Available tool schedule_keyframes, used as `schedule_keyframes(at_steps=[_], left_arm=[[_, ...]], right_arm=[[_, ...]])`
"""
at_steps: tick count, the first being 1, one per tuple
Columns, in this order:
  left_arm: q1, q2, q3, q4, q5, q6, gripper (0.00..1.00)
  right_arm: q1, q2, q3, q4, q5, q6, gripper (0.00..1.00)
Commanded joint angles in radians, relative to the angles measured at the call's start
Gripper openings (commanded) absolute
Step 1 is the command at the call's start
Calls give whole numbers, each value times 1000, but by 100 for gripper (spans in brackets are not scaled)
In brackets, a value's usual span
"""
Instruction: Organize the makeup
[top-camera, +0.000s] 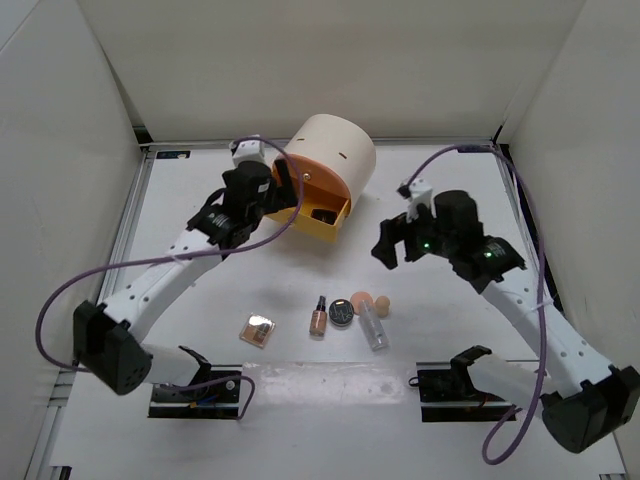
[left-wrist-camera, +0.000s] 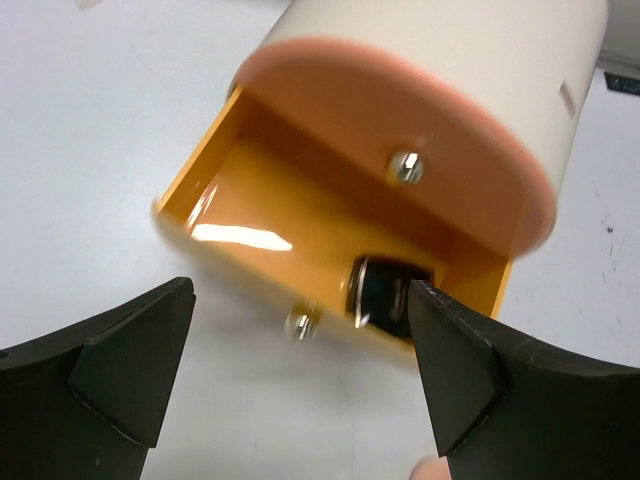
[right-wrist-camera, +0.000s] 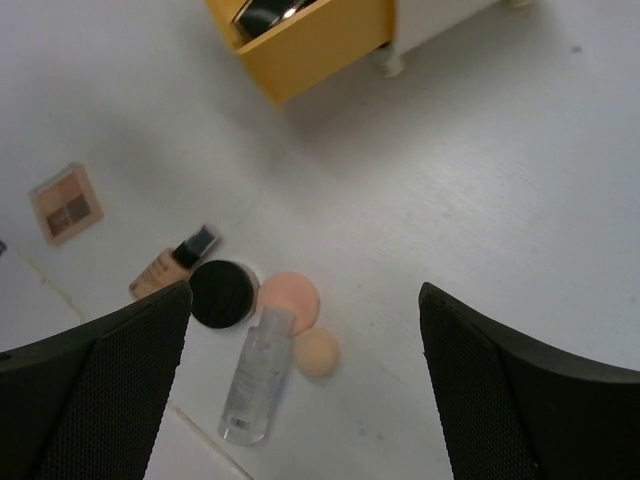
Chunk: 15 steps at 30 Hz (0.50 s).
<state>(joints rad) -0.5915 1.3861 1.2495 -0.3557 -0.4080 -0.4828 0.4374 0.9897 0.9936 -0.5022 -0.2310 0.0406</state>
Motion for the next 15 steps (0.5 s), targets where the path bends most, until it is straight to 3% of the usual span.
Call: schedule_keyframes(at_steps=[1, 7, 10, 15], left_arm=[[-13, -158, -90, -196, -6, -95, 98], [-33, -300, -251, -448, 28, -263, 98], [-48, -343, -309, -534, 34, -322, 98], [-53, -407, -370, -571, 95, -364, 98]], right_arm=[[191, 65, 14, -44, 70, -25, 95], [526, 225, -72, 5, 286, -114, 95], [593, 286, -105, 60, 329, -139, 95], [600, 378, -141, 177, 323, -208, 96]])
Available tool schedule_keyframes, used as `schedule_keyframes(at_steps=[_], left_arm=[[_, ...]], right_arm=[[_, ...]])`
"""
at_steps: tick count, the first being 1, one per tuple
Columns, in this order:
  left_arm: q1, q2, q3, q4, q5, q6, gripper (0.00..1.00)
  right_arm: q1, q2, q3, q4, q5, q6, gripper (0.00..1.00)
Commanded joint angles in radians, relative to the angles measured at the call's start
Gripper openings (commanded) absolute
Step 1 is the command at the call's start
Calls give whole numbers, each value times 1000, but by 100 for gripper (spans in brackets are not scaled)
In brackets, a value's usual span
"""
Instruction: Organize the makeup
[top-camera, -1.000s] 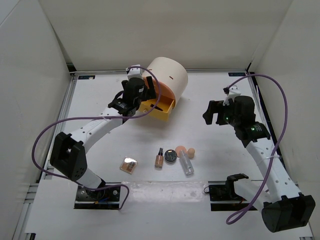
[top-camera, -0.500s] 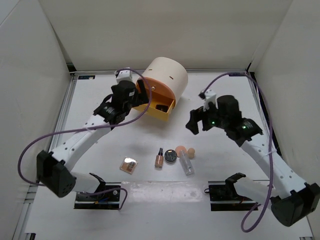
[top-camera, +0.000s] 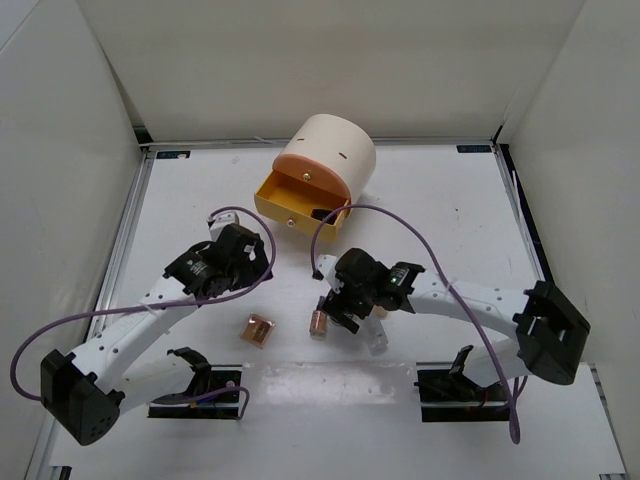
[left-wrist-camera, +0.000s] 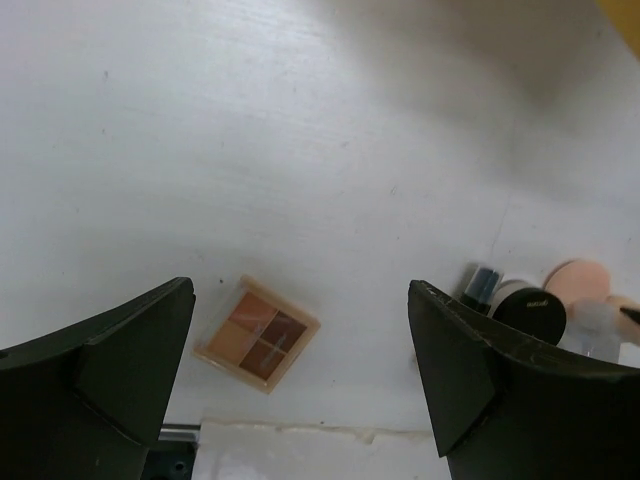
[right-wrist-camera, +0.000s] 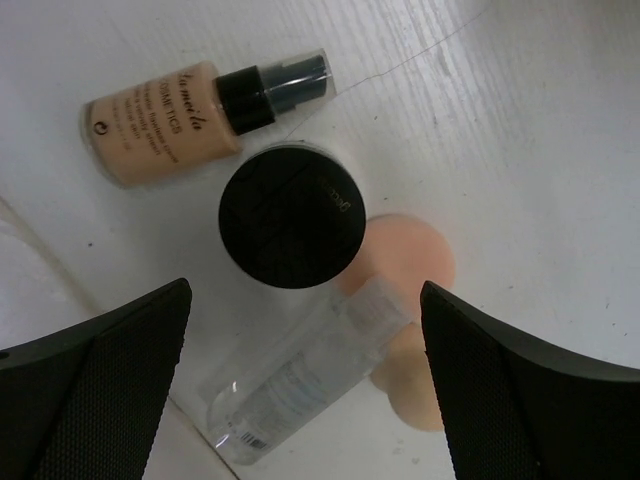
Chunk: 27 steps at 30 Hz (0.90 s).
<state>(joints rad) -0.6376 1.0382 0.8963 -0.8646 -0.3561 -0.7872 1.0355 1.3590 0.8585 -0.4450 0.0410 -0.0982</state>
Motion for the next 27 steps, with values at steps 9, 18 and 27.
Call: schedule_keyframes(at_steps=[9, 18, 27], left_arm=[[-5, -72, -42, -74, 46, -61, 98], [-5, -49, -10, -80, 19, -52, 98], [-5, -50, -7, -56, 23, -53, 98]], right_arm=[[1, 144, -12, 193, -92, -152, 94], [1, 141, -91, 249, -98, -101, 84], [4, 132, -118, 347, -58, -67, 39]])
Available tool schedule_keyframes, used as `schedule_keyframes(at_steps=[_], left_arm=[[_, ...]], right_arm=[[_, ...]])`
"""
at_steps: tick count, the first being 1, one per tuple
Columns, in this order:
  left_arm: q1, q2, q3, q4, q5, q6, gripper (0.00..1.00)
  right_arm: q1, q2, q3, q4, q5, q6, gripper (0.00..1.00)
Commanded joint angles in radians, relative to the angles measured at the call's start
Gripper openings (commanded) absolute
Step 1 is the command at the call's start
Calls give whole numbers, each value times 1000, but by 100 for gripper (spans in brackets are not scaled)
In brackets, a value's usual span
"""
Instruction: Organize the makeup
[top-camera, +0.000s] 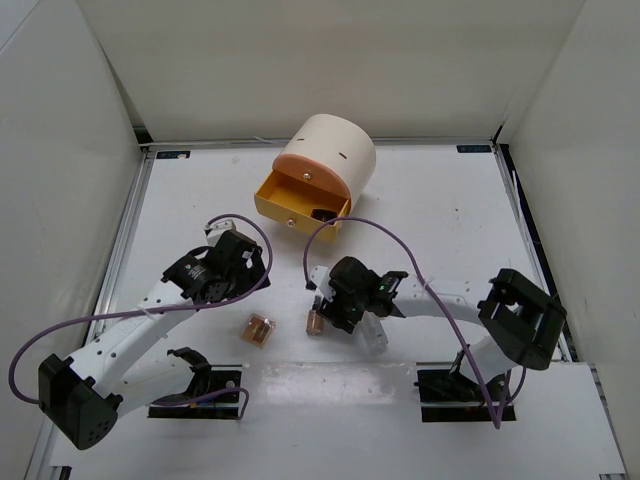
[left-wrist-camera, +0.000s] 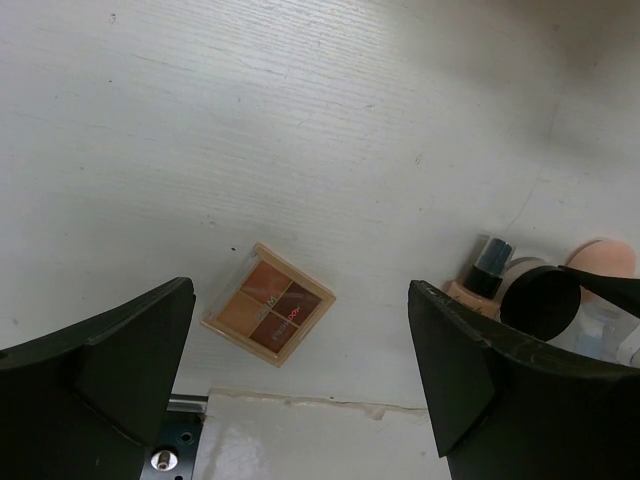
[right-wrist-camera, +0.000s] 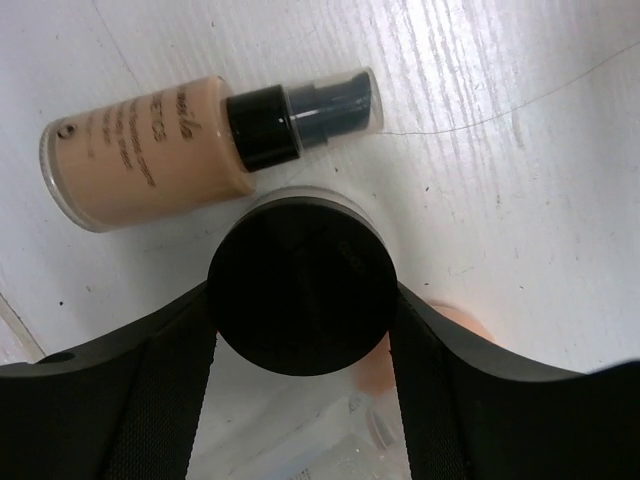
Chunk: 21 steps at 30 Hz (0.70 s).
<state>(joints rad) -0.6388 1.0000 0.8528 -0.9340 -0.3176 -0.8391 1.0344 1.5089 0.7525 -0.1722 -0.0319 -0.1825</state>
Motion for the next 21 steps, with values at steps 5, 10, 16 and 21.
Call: schedule_keyframes(at_steps=[5, 10, 16, 21], left_arm=[[-4, -12, 40, 20, -11, 11, 98], [-4, -12, 31, 63, 24, 40, 98], [-5, -3, -21, 173, 109, 106, 98], [-5, 43, -110, 339, 268, 164, 98]], right_arm=[[9, -119, 60, -24, 20, 2, 31], [9, -251, 169, -37, 166, -6, 31], [0, -239, 336, 63, 381, -69, 34], [-59, -52, 507, 111, 510, -46, 33]])
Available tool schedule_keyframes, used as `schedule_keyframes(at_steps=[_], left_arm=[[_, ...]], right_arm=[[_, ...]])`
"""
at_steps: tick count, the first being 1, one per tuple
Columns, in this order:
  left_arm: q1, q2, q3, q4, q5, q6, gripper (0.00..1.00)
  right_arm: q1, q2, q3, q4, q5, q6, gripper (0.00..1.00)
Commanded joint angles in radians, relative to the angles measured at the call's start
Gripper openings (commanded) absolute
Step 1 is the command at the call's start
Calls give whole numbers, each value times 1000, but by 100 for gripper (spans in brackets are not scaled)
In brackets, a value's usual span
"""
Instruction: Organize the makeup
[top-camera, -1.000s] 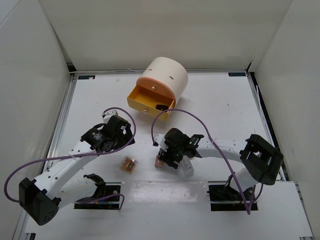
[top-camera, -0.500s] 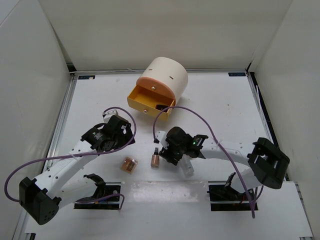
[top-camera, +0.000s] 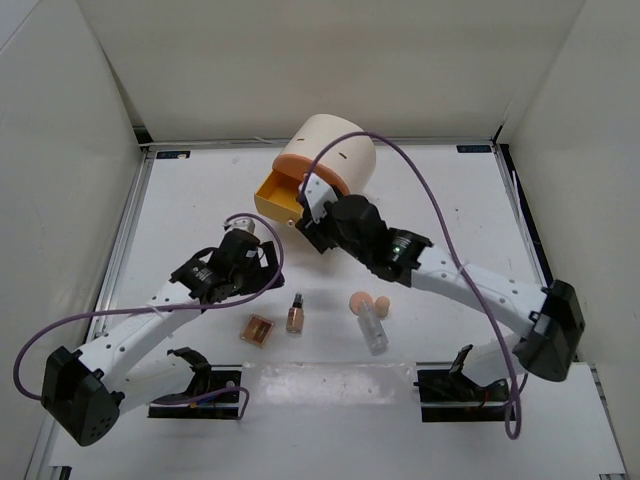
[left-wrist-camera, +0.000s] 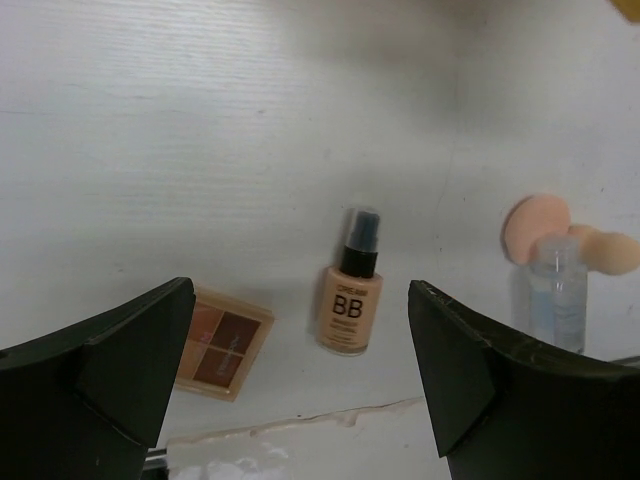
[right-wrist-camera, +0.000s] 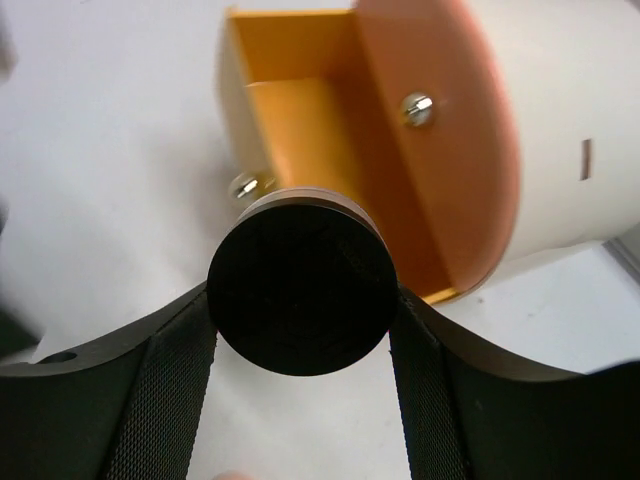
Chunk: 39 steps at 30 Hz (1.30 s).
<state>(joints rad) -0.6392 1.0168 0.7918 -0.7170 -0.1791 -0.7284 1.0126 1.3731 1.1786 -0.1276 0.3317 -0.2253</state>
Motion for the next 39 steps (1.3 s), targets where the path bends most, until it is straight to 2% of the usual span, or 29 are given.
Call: schedule_keyframes(at_steps=[1, 4, 7, 10, 11, 13, 15, 18, 21, 29, 32, 39], left_arm=[[-5, 37, -61, 157, 142, 69, 98], [-19, 93, -88, 195, 147, 81, 98], [-37, 149, -86, 208, 144, 87, 98], [-56, 180, -74, 209, 125, 93, 98], [-62, 180, -75, 214, 124, 93, 98], [-66, 180, -72, 220, 122, 90, 98], [-68, 177, -71, 220, 121, 93, 98], [-70, 174, -77, 232, 122, 89, 98], [-71, 186, -83, 238, 125, 87, 98], [-85, 213, -85, 226, 118, 84, 98], [-102, 216, -91, 226, 121, 81, 98], [-160, 253, -127, 195, 95, 50, 88]], right_arm=[[-49, 127, 101, 78, 165, 4, 33], [-89, 191, 168, 79, 184, 46, 34], [-104, 240, 211, 72, 199, 63, 40], [-111, 283, 256, 39, 230, 83, 50], [-108, 287, 265, 30, 230, 93, 59], [-111, 290, 263, 23, 227, 107, 65], [-108, 284, 259, 23, 213, 119, 75], [-108, 247, 244, 20, 165, 119, 85], [-112, 192, 234, 5, 89, 119, 92], [-108, -35, 126, 11, 67, 159, 93], [-111, -133, 52, 5, 159, 173, 96], [-135, -293, -95, -124, 389, 268, 99]])
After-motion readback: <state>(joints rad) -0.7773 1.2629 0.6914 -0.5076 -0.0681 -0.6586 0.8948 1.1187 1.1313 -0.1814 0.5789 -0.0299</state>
